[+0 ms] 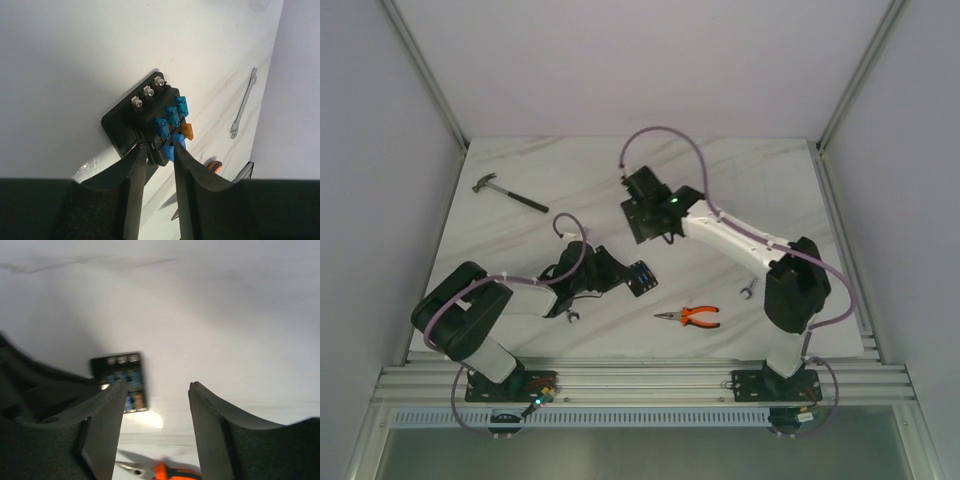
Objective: Snap on the fuse box
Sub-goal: Pick up the fuse box cover from the center of the board.
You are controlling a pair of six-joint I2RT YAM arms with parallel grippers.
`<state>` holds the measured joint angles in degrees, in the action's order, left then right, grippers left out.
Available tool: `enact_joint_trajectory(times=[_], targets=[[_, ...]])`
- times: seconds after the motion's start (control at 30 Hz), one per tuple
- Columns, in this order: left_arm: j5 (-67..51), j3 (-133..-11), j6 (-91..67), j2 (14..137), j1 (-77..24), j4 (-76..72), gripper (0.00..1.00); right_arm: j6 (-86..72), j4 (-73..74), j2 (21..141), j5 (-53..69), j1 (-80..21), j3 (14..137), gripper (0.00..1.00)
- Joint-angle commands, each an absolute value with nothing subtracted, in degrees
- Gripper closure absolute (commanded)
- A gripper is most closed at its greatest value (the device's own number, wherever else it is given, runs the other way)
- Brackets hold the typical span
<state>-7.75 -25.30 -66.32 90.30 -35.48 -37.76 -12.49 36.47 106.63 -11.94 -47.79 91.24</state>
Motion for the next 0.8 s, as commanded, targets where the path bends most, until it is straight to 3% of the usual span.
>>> enact_joint_trajectory(times=[0.0, 0.17, 0.37, 0.5, 0.77], targets=[[-7.96, -26.57, -64.09, 90.17, -35.6, -37.38, 0.6, -12.7, 35.87, 104.28, -16.69, -40.03, 86.28, 0.36], [-4.77, -26.33, -60.37, 85.85, -33.92, -31.93, 0.47, -11.13, 32.1, 104.48, -16.27, -30.02, 84.23, 0.21], [1.1, -25.95, -54.82, 77.3, -31.42, -23.24, 0.28, -10.12, 29.17, 109.5, -15.61, -20.16, 87.38, 0.11], [3.16, -24.89, -52.35, 73.18, -29.71, -19.75, 0.15, -9.06, 28.16, 114.86, -14.68, -16.24, 91.19, 0.09], [2.78, -23.71, -51.75, 70.68, -27.53, -17.95, 0.05, -7.49, 27.4, 122.01, -10.6, -11.91, 95.88, 0.11]])
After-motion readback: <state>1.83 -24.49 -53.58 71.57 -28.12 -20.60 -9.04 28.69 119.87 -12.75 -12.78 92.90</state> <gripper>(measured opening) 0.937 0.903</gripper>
